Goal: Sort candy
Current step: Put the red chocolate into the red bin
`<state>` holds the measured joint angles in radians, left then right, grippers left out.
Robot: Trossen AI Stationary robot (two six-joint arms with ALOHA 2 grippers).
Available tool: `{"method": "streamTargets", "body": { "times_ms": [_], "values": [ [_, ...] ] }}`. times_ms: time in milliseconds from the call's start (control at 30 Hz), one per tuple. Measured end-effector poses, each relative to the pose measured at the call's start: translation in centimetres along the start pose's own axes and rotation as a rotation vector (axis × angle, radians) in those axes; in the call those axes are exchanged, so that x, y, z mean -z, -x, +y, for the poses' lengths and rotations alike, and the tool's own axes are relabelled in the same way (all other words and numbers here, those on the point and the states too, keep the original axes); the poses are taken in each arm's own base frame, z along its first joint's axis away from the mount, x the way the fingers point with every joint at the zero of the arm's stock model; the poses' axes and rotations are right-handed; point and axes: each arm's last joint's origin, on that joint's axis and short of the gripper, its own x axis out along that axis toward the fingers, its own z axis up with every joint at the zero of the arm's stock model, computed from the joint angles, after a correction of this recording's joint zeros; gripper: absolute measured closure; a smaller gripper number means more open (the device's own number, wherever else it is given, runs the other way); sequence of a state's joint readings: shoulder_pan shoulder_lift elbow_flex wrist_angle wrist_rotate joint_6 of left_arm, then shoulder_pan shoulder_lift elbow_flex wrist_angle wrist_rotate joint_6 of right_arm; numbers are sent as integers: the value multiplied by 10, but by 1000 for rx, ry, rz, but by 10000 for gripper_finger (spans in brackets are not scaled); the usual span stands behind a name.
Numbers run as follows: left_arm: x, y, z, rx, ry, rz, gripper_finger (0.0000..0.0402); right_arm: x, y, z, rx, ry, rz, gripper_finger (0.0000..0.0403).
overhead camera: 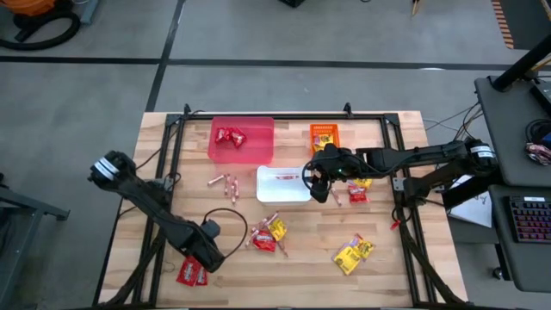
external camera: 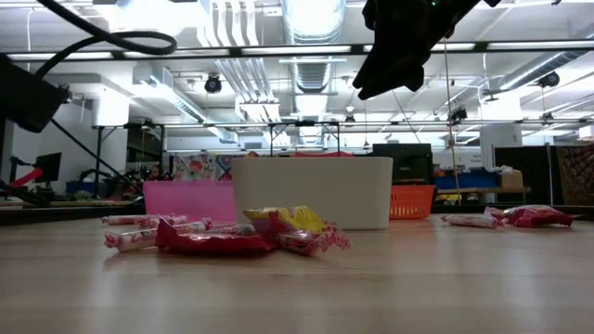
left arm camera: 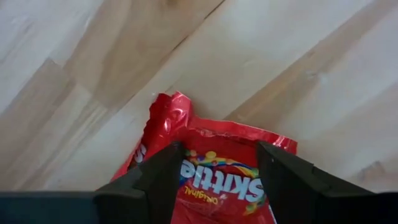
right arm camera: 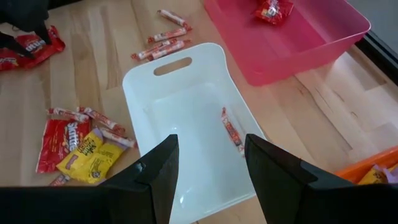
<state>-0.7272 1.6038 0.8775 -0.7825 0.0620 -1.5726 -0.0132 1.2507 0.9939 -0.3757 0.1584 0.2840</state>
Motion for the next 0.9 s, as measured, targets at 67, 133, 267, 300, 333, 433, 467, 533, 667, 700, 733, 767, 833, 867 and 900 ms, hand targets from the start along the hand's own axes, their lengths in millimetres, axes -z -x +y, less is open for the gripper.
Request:
{"method": "streamTargets", "body": {
  "times_ms": [67, 133, 267, 300, 333, 433, 467, 533, 667, 700, 733, 767, 833, 867, 900],
  "values": [
    [0, -2, -1, -13, -1, 0, 215, 0, 0, 0, 0, 0, 0, 227],
    [1, -3, -2, -25, -9, -1, 224, 0, 0, 0, 0, 1, 0, 227],
    [2, 0, -6, -30, -36, -22, 259, 0, 0, 0, -1, 7, -2, 227],
    [2, 2, -7, -30, -45, -33, 270, 0, 0, 0, -1, 6, -4, 227],
    [3, 4, -8, -31, -50, -43, 282, -1, 0, 0, -2, 6, -7, 227],
    [2, 8, -11, -26, -58, -59, 325, -1, -2, 1, -4, 6, -12, 227],
    [2, 8, -11, -26, -62, -66, 341, -1, -3, 1, -3, 7, -8, 227],
    [3, 9, -12, -22, -70, -79, 373, 0, -6, 1, 0, 8, 0, 227],
    [2, 12, -14, -20, -89, -123, 392, 2, -11, 1, 4, 11, 17, 227],
    [3, 13, -16, -10, -93, -123, 390, 3, -12, 1, 5, 12, 23, 227],
    [3, 16, -17, -3, -97, -123, 389, 3, -14, 2, 6, 13, 27, 227],
    [4, 18, -19, -1, -94, -123, 389, 4, -16, 2, 8, 14, 33, 227],
    [5, 25, -21, -5, -74, -107, 388, 5, -19, 2, 11, 15, 43, 227],
    [6, 29, -22, -9, -68, -85, 388, 6, -22, 2, 13, 16, 50, 227],
    [7, 33, -23, -14, -68, -72, 386, 7, -24, 2, 14, 18, 56, 227]
  ]
}}
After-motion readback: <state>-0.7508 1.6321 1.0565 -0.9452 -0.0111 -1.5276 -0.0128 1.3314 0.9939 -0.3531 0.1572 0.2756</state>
